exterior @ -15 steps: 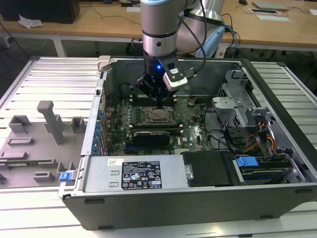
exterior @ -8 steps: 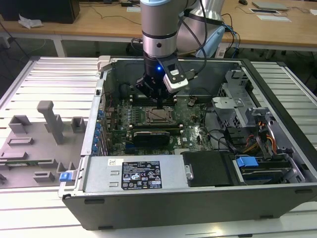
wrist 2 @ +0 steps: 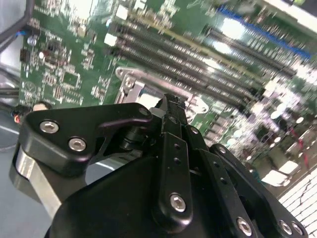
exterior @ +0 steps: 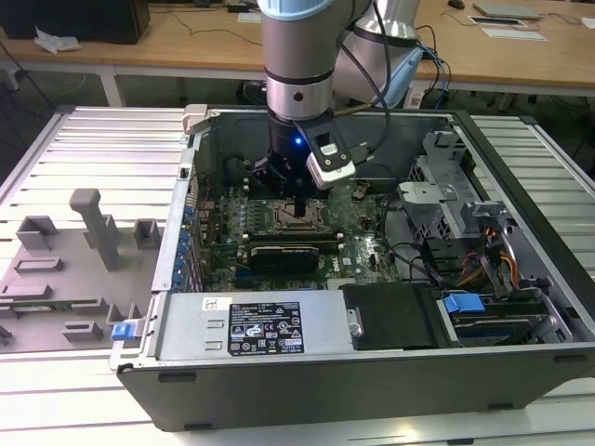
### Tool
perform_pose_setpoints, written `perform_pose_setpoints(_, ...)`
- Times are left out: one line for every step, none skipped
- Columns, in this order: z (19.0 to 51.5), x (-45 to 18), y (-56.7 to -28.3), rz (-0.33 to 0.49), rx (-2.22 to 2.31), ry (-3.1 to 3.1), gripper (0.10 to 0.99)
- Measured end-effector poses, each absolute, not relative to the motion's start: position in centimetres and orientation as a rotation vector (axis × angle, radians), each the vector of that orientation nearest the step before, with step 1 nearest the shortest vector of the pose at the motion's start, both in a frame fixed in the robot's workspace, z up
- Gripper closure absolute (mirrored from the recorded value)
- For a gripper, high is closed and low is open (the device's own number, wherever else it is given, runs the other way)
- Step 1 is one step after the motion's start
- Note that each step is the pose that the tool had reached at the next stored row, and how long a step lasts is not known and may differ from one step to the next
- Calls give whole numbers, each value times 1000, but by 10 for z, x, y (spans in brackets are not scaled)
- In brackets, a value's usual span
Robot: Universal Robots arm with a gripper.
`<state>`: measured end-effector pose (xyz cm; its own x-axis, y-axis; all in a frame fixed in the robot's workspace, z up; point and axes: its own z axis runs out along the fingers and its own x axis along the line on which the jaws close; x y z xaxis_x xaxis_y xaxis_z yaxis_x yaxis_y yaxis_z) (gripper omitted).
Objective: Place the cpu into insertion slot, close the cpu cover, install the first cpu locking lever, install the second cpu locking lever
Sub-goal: 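Install the second cpu locking lever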
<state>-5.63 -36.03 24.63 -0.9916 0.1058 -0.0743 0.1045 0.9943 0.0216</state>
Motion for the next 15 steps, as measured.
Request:
perform_pose_setpoints(246,-57,-362,28,162,3062,980)
perform_pose_setpoints(246,-57,-364,32,162,3062,980)
perform_pose_setpoints(245,-58,-365,38,162,3062,980)
perform_pose_setpoints(244,-59,-365,53,163,3062,980)
perform_pose_setpoints(244,-61,-366,78,164,3063,980)
perform_pose_setpoints(243,-63,-366,104,165,3063,980)
perform_pose_setpoints(242,-64,-367,113,165,3063,980)
perform_pose_setpoints(241,-65,-368,118,165,3063,980)
perform_pose_setpoints(239,-66,-370,126,166,3062,980)
perform_pose_setpoints(238,-67,-371,134,166,3062,980)
perform_pose_setpoints(237,-67,-372,142,166,3062,980)
perform_pose_setpoints(236,-68,-373,149,167,3062,980)
perform_pose_setpoints(236,-69,-373,157,167,3062,980)
perform_pose_setpoints(235,-70,-374,164,167,3062,980)
perform_pose_setpoints(234,-72,-374,175,167,3062,980)
